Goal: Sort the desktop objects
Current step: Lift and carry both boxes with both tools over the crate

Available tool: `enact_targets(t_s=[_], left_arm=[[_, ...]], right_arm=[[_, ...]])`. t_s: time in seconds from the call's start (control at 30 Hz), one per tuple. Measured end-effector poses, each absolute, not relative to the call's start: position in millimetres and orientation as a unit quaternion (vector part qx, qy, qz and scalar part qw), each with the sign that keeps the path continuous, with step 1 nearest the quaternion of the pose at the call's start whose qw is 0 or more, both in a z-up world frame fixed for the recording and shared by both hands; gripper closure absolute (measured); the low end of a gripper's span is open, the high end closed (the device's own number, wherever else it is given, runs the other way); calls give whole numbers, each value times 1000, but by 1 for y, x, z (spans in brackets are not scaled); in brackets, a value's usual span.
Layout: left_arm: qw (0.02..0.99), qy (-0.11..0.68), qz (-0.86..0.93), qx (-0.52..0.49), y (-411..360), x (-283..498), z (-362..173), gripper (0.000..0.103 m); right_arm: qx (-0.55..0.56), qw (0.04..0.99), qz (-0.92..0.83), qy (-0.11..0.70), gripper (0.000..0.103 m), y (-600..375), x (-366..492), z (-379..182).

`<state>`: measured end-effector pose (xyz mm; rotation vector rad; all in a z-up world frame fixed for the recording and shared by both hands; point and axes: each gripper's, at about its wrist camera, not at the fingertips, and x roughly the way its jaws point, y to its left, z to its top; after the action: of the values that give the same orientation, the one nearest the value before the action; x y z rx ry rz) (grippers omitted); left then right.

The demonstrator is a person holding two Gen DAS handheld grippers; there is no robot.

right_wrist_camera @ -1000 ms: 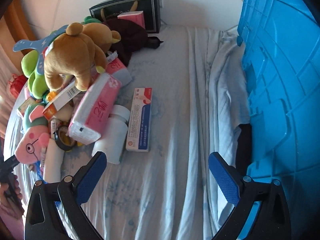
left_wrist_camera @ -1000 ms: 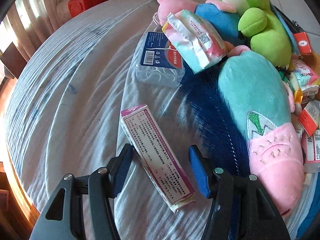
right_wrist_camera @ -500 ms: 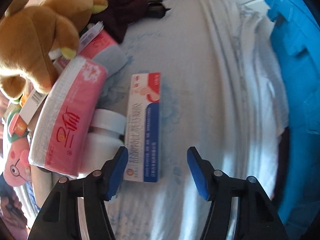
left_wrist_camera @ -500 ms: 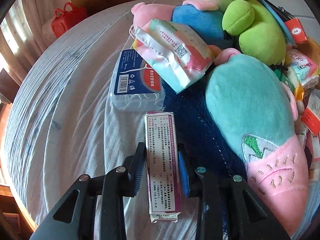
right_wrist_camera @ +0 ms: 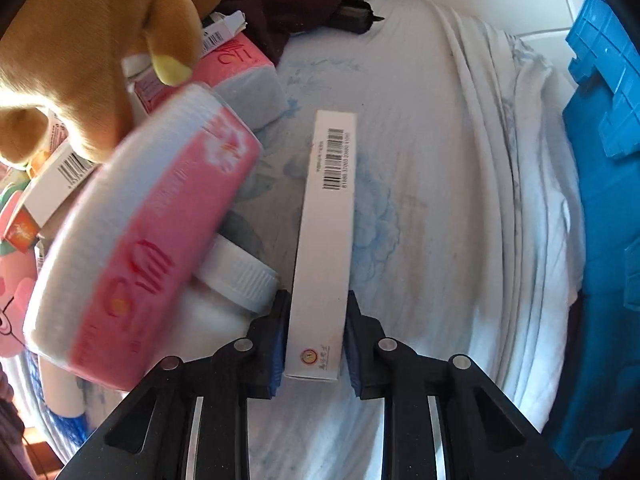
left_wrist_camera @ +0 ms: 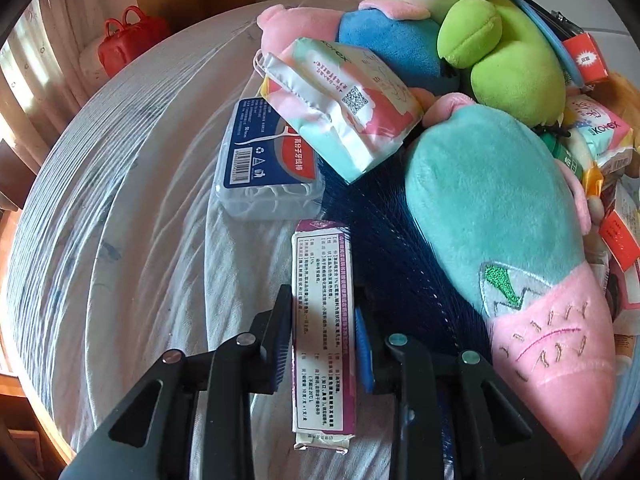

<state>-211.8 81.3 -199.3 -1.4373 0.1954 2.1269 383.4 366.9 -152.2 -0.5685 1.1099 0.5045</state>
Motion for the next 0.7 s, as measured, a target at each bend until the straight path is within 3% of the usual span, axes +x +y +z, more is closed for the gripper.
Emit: enact_targets(t_s=[0.37, 0.7], left_arm=[[338, 46, 815, -469, 66, -171, -129, 76], [394, 63, 828, -394, 66, -131, -66, 76]], right_arm=[[-233, 805, 255, 483, 81, 344, 344, -110], [-222, 841, 286, 402, 81, 323, 290, -46]])
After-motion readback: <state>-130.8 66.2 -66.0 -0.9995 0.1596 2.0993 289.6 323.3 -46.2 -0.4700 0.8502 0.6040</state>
